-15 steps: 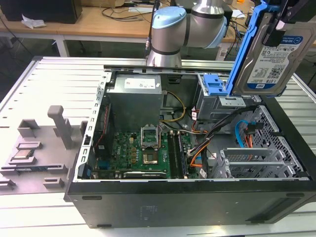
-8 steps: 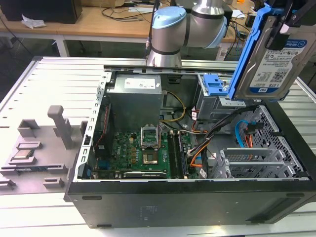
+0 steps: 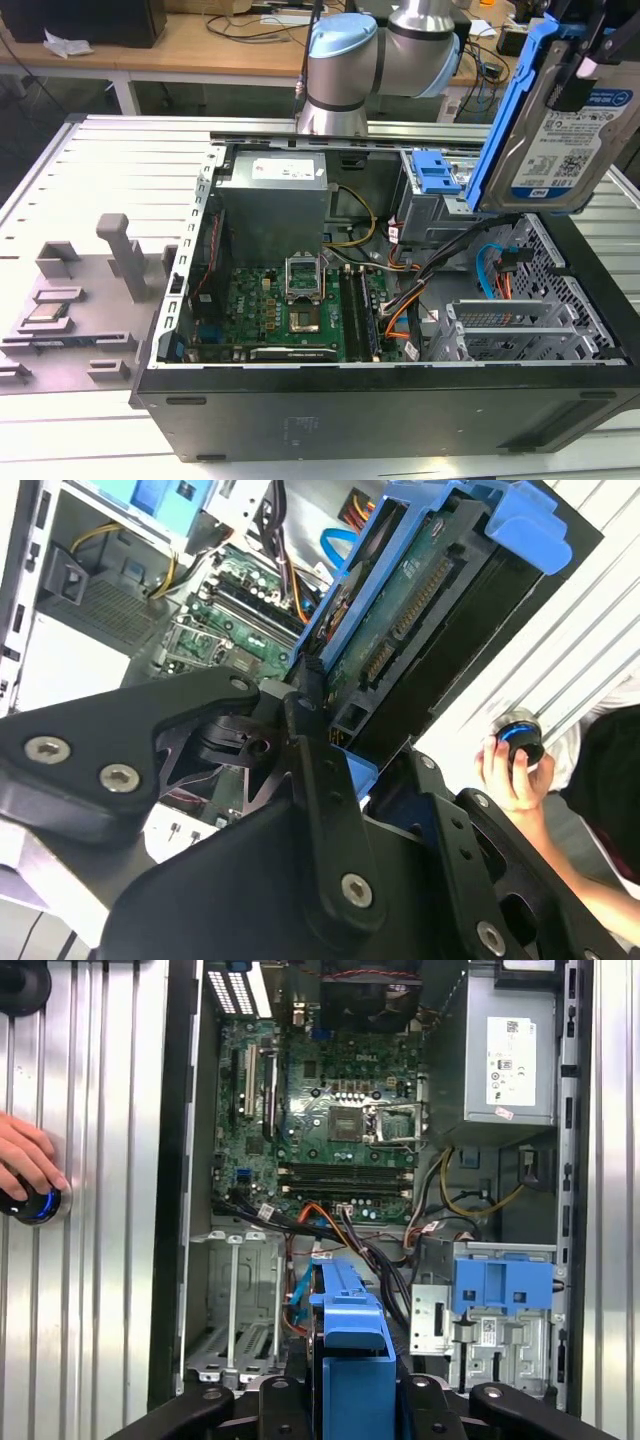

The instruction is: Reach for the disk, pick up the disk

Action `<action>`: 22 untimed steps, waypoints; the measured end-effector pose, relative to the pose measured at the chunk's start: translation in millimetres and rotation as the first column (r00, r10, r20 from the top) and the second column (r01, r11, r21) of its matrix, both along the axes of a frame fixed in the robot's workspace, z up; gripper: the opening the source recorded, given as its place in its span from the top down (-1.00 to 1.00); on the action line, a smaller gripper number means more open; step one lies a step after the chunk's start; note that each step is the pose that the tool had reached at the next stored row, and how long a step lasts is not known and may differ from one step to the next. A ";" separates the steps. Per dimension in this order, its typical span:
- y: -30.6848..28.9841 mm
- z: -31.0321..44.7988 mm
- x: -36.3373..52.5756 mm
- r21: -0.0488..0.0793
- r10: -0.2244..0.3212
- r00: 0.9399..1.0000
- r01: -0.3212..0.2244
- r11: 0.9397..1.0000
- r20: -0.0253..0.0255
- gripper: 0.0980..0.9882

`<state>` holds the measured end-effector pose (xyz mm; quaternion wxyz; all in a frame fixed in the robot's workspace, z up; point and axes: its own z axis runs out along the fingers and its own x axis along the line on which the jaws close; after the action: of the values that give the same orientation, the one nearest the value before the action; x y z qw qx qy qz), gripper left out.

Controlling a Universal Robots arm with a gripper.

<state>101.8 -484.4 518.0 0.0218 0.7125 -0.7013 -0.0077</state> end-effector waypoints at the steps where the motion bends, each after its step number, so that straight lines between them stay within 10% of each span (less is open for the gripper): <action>1: -3.4 0.0 0.0 0.000 0.000 1.000 0.000 1.000 0.000 0.39; 22: -50.9 -1.4 0.0 0.000 0.000 1.000 0.000 1.000 0.000 0.39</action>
<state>101.7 -535.4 516.6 0.0219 0.7125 -0.7013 -0.0076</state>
